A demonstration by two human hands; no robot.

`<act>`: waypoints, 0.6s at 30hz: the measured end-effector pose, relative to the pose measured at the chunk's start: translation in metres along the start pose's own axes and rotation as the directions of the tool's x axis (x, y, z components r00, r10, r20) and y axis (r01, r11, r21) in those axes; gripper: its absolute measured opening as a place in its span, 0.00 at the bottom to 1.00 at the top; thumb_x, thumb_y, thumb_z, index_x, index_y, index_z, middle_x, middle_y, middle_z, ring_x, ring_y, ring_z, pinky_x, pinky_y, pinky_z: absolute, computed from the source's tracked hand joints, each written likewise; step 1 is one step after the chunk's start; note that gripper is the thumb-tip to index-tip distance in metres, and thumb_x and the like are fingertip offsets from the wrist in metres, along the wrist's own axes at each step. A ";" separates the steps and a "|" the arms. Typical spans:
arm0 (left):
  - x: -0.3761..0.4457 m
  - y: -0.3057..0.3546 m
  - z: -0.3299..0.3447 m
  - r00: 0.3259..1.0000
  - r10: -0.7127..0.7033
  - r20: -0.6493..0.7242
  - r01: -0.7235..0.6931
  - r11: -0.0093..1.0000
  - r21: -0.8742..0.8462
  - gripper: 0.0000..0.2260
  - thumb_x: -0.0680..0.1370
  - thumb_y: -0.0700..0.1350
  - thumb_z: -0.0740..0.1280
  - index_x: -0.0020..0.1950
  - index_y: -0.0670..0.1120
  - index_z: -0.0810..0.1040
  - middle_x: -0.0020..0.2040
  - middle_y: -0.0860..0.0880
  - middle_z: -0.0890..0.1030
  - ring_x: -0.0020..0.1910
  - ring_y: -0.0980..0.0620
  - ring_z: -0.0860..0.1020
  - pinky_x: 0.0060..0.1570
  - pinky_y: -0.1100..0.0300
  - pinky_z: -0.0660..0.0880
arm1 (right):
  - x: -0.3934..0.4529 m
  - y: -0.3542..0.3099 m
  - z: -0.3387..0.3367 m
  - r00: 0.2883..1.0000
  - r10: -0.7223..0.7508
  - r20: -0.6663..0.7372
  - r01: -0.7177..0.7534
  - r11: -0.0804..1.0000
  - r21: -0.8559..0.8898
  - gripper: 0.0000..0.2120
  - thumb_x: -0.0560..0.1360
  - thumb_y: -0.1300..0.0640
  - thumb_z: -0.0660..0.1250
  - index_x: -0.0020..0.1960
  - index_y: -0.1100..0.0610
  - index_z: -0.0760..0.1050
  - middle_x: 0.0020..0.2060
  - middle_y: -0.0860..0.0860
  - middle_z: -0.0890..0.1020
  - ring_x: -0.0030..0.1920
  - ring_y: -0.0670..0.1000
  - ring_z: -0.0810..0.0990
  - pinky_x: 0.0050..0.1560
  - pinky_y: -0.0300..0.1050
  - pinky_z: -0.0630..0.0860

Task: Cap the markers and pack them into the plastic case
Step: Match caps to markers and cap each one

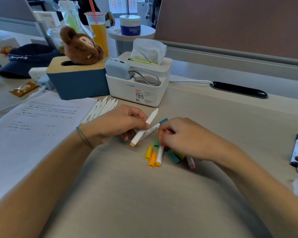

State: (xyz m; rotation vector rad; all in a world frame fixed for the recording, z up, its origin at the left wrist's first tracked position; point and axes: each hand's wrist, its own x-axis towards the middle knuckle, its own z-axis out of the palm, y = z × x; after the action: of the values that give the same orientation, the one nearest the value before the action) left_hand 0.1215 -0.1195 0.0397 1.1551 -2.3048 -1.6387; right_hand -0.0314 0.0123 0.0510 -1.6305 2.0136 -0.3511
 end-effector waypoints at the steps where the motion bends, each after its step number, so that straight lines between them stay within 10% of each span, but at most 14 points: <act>1: 0.000 0.000 -0.001 1.000 0.002 -0.009 -0.002 1.000 -0.003 0.02 0.77 0.44 0.71 0.48 0.47 0.82 0.33 0.49 0.82 0.27 0.55 0.76 0.28 0.63 0.71 | -0.002 -0.004 0.005 1.000 -0.011 -0.001 0.011 0.997 -0.083 0.09 0.71 0.47 0.65 0.40 0.52 0.79 0.36 0.48 0.81 0.41 0.49 0.78 0.50 0.45 0.72; 9: -0.001 0.001 -0.004 0.999 -0.008 -0.033 0.008 1.000 0.009 0.03 0.77 0.43 0.71 0.50 0.46 0.82 0.32 0.50 0.82 0.27 0.55 0.76 0.28 0.63 0.72 | -0.014 -0.017 0.017 0.999 -0.032 -0.025 0.022 0.954 -0.300 0.23 0.63 0.32 0.76 0.45 0.48 0.76 0.39 0.42 0.77 0.44 0.44 0.73 0.80 0.58 0.49; 15: -0.001 0.001 -0.004 1.000 -0.006 -0.017 0.007 0.999 0.051 0.03 0.78 0.44 0.71 0.51 0.48 0.82 0.33 0.49 0.83 0.28 0.55 0.78 0.30 0.62 0.73 | -0.011 -0.017 0.022 0.990 -0.107 -0.092 0.069 0.935 -0.348 0.18 0.67 0.36 0.75 0.43 0.48 0.74 0.37 0.44 0.75 0.44 0.48 0.73 0.60 0.50 0.71; 18: 0.000 0.001 -0.004 1.000 -0.008 -0.025 0.009 0.998 0.057 0.03 0.78 0.44 0.71 0.51 0.48 0.82 0.35 0.49 0.83 0.29 0.55 0.78 0.30 0.62 0.73 | -0.009 -0.014 0.018 0.988 -0.107 -0.108 0.071 0.955 -0.289 0.18 0.67 0.35 0.75 0.46 0.45 0.77 0.37 0.44 0.76 0.39 0.44 0.71 0.48 0.43 0.64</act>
State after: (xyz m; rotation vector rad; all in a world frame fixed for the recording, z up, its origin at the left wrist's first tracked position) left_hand 0.1231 -0.1228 0.0423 1.1907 -2.3497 -1.5620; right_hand -0.0092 0.0194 0.0450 -1.9213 2.1666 -0.2040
